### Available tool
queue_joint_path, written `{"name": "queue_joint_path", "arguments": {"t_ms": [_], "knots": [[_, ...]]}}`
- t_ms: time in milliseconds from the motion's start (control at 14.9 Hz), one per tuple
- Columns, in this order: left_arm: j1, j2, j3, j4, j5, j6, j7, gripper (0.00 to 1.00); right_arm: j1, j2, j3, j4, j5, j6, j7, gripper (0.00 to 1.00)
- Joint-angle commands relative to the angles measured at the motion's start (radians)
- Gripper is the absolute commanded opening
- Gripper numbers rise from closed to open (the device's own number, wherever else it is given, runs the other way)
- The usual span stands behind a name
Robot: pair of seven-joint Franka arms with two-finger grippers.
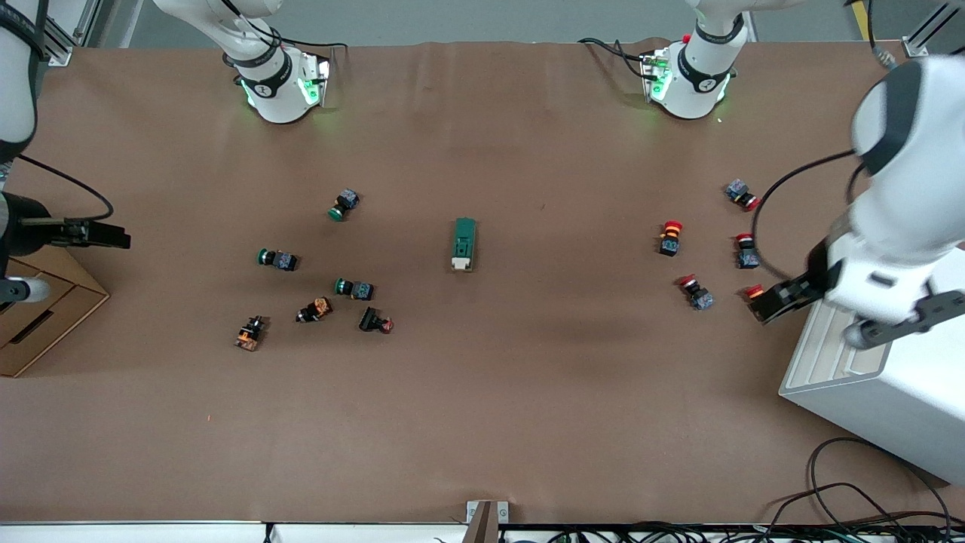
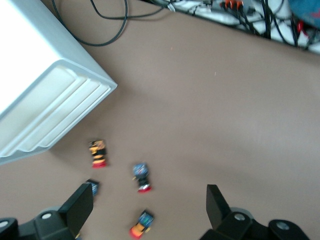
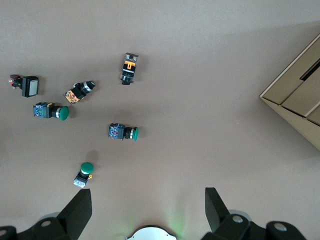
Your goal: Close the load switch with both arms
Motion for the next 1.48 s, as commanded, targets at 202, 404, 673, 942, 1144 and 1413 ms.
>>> {"name": "queue_joint_path", "arguments": {"t_ms": [202,404,673,942,1144,1413], "knots": [[-0.003,-0.228,0.162,-0.151,-0.132,-0.083,0.386,1.00,-0.010,-0.194,0.003,-0.134,0.019,-0.014,-0.020,1.00],[-0.002,-0.276,0.168,-0.154,-0.144,-0.182,0.424,1.00,-0.007,-0.260,0.004,-0.169,0.017,-0.030,-0.004,1.00],[0.000,-0.361,0.168,-0.232,-0.144,-0.205,0.441,1.00,0.005,-0.300,0.003,-0.170,0.016,-0.062,0.011,1.00],[-0.014,-0.435,0.165,-0.304,-0.144,-0.195,0.441,1.00,0.008,-0.328,0.006,-0.163,0.017,-0.076,0.042,1.00],[-0.016,-0.449,0.164,-0.312,-0.143,-0.195,0.439,1.00,0.010,-0.343,0.007,-0.177,0.023,-0.035,0.040,1.00],[-0.023,-0.463,0.136,-0.316,-0.143,-0.204,0.412,1.00,0.005,-0.463,0.007,-0.343,0.046,0.071,0.037,1.00]]}}
